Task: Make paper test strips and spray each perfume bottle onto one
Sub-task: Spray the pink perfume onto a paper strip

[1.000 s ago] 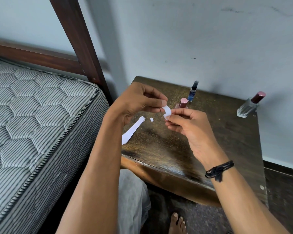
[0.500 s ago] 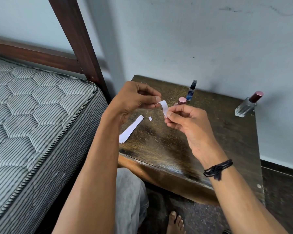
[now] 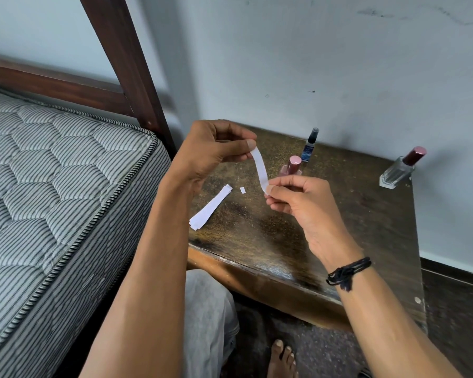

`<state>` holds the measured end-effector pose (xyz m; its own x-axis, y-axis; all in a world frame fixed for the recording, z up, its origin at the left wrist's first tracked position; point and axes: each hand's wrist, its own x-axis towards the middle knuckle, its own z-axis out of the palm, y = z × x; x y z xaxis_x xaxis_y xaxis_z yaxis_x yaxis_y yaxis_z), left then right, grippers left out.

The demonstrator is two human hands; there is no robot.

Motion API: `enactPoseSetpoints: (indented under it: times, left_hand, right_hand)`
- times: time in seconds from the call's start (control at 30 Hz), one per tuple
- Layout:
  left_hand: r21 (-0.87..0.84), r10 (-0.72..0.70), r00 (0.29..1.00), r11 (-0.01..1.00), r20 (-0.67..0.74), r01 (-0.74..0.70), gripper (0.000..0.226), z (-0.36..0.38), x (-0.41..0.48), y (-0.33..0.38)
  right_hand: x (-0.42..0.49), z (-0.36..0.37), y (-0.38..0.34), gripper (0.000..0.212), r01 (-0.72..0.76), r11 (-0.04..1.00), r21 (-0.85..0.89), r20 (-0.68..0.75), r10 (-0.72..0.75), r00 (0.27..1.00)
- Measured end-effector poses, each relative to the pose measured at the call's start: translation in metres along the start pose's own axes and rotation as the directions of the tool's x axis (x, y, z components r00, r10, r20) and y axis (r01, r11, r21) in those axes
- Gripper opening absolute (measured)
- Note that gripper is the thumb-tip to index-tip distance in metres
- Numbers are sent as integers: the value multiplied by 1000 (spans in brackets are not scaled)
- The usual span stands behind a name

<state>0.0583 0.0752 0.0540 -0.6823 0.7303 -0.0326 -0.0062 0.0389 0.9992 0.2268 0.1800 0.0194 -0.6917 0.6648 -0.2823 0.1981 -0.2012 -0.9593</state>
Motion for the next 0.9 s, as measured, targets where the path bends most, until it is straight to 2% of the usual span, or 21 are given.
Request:
enactPoseSetpoints:
  times: [0.1,0.3,0.57,0.9]
  left_hand:
    - [49,8,1000,999,25,-9,16,3,0,-1]
    - [-3,28,1000,1000,-14,-28,14,0,0,0]
    - [-21,37,993,999,-108,-40,17,-6,3,-6]
    - [148,37,997,989,-71,-26,12,-5,8,-14]
  right_hand:
    - [-2,1,-2,8,42,999,31,13,-43,999]
    - [1,3,5,8,-33,999,-27,-16,33,999]
    - [-3,4,-1,9,41,996,74,-18,-39,999]
    - [-6,6,-5,9,164,974,159,-38,-160,986]
